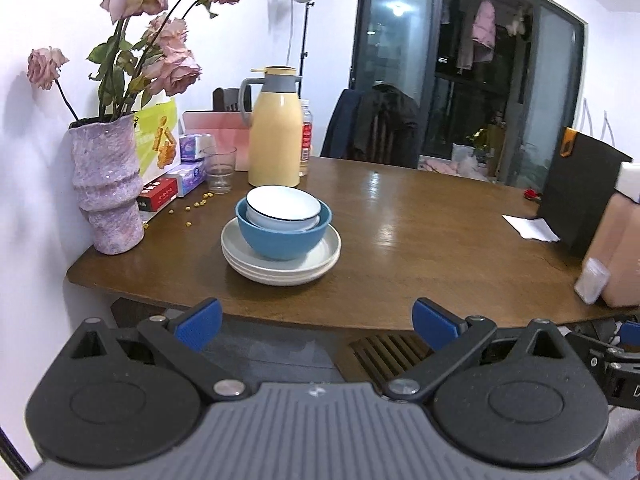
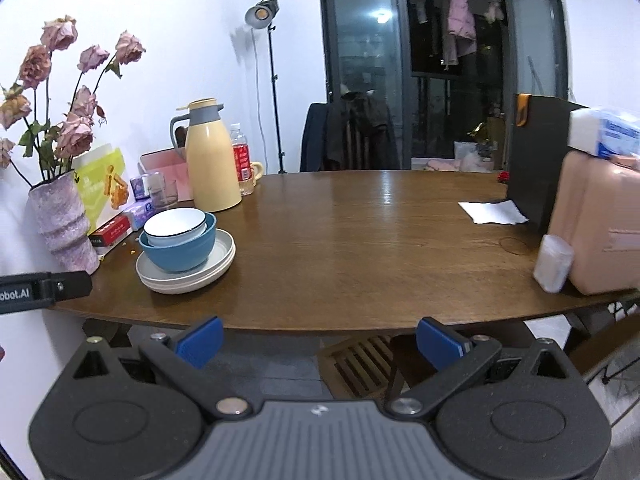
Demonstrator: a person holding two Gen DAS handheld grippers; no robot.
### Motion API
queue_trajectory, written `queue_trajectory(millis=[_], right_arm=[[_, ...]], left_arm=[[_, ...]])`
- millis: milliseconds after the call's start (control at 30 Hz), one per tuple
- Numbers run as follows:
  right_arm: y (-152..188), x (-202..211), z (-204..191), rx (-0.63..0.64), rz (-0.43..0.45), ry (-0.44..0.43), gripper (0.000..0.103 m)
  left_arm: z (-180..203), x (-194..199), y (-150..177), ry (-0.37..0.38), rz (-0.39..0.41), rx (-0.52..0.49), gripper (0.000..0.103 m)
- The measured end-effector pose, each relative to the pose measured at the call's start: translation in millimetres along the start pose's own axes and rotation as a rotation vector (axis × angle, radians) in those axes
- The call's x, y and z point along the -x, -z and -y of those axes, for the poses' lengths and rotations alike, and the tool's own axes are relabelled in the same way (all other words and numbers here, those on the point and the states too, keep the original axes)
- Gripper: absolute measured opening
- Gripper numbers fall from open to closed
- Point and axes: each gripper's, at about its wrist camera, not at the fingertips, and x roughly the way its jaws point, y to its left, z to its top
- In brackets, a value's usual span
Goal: Organize plates and bowls
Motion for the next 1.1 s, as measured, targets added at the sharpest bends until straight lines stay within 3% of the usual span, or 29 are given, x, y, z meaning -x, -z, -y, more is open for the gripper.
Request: queue_trajectory(millis=[333, 1100], right_arm=[[11.3, 31.0, 6.6, -0.02, 0.043, 0.014, 0.103], [8.2, 36.8, -4.9, -0.01, 0.058, 0.013, 0.103]], left_arm=[[10.8, 23.4, 9.6, 0.038, 0.022, -0.03, 0.103], [4.5, 27.5, 7.0, 0.051, 0.038, -0.028, 0.103]])
